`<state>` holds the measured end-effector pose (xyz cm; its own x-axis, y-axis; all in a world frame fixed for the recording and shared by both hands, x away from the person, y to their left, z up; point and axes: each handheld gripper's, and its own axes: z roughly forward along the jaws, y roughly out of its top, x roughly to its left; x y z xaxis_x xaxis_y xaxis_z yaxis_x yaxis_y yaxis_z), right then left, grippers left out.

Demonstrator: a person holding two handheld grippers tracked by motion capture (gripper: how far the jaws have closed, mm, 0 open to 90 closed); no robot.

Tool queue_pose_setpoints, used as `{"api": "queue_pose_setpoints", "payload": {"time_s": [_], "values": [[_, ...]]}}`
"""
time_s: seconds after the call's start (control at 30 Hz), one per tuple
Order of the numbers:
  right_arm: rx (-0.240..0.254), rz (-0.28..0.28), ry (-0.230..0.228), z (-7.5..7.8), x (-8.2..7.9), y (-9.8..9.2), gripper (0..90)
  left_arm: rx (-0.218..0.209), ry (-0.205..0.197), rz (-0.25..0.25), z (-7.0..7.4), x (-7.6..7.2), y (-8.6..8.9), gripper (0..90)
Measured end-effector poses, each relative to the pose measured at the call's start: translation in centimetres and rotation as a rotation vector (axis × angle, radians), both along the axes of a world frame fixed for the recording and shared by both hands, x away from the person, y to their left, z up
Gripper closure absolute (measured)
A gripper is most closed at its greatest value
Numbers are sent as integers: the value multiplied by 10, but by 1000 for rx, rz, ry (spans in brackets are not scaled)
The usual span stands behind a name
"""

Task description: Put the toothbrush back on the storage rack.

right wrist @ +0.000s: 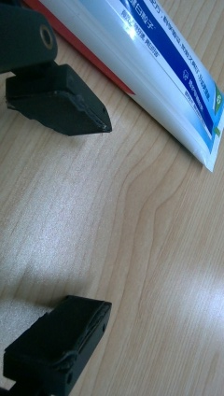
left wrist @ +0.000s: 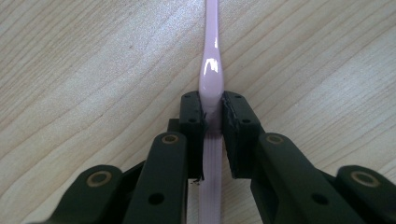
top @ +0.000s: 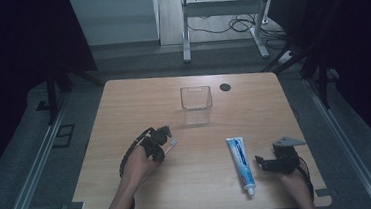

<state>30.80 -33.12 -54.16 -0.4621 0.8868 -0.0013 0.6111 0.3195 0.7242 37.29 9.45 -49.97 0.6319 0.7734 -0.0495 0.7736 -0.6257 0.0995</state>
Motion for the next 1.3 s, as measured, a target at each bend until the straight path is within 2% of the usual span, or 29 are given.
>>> {"api": "queue_pose_setpoints", "payload": {"time_s": [0.27,0.57,0.63,0.67,0.7,0.77,0.8,0.97,1.03,1.2,1.23,1.3], "values": [[0,0,0,0,0,0,118,-47,-3,-28,4,1,3,788],[0,-1,1,0,0,0,118,-132,-61,-48,17,-1,5,788],[0,-1,1,0,0,0,118,-158,-79,-52,21,-1,6,788],[0,-1,1,0,0,0,118,-184,-89,-55,25,-2,6,788],[0,-1,1,0,0,0,118,-184,-89,-55,25,-2,6,788],[0,-1,2,0,0,0,118,-220,-100,-65,30,-3,8,788],[0,-1,2,0,0,0,118,-220,-100,-65,30,-3,8,788],[0,-1,2,0,0,0,118,-273,-146,-89,40,-7,7,788],[0,-1,2,0,0,0,118,-281,-153,-94,42,-7,7,787],[0,0,1,0,0,0,118,-327,-211,-107,54,-9,6,787],[-1,1,1,0,0,0,118,-343,-237,-114,59,-10,6,788],[-2,1,1,0,0,0,118,-355,-249,-116,61,-10,6,788]]}}
